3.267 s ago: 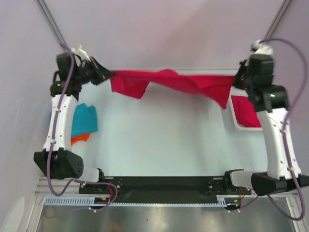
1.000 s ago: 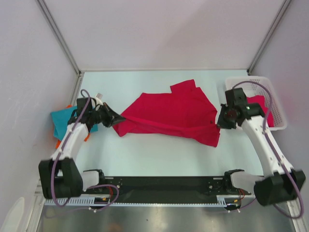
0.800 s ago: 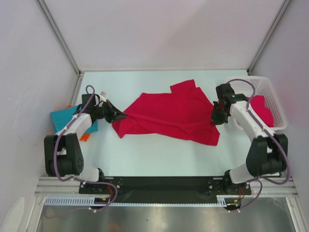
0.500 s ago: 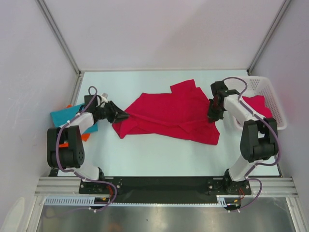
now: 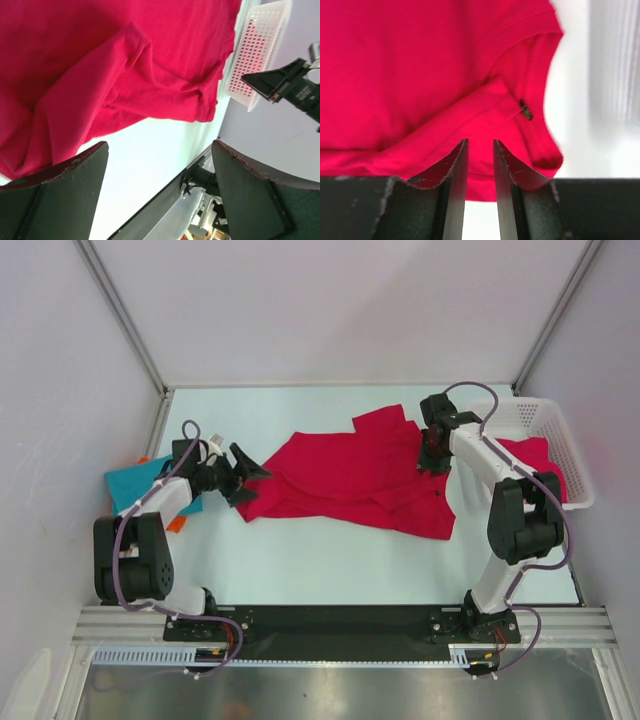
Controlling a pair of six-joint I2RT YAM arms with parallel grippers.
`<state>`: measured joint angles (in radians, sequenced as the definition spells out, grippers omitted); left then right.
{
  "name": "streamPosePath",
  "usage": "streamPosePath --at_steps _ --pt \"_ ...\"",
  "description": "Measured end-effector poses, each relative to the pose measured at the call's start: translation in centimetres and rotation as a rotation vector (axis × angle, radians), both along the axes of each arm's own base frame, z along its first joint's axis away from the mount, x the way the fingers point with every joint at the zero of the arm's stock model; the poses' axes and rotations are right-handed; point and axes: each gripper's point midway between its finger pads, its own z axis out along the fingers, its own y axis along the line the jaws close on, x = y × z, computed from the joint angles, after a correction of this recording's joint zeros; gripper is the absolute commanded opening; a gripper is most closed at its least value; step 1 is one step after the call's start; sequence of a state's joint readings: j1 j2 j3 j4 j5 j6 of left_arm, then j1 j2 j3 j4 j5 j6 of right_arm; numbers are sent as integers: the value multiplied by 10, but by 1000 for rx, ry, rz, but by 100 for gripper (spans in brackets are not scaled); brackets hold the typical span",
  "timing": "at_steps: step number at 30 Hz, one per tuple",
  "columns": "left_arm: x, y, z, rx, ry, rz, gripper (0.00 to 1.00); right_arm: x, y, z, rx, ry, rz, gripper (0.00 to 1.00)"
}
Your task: Fold and stack the t-shirts
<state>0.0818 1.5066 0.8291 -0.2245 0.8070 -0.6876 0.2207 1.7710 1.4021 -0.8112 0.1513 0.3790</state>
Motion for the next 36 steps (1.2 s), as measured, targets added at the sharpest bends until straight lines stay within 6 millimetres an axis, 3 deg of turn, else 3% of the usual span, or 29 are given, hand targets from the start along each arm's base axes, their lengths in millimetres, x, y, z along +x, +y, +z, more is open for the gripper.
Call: streamPosePath --at_steps 6,12,18,26,32,36 --pt "-21 11 -1 115 -15 12 96 -11 22 14 10 -26 49 32" --pt "-36 33 -5 391 -35 27 100 -22 24 22 17 -40 57 32" --pt "-40 29 -23 620 -26 -54 99 -35 28 10 9 0 73 32" --pt "-28 1 -56 833 0 -236 100 -37 33 9 10 2 81 24" --pt "-26 9 -70 919 31 -250 100 -46 29 -1 -3 28 75 24" --pt "-26 24 -71 1014 36 -231 92 -50 27 -4 -7 41 74 24"
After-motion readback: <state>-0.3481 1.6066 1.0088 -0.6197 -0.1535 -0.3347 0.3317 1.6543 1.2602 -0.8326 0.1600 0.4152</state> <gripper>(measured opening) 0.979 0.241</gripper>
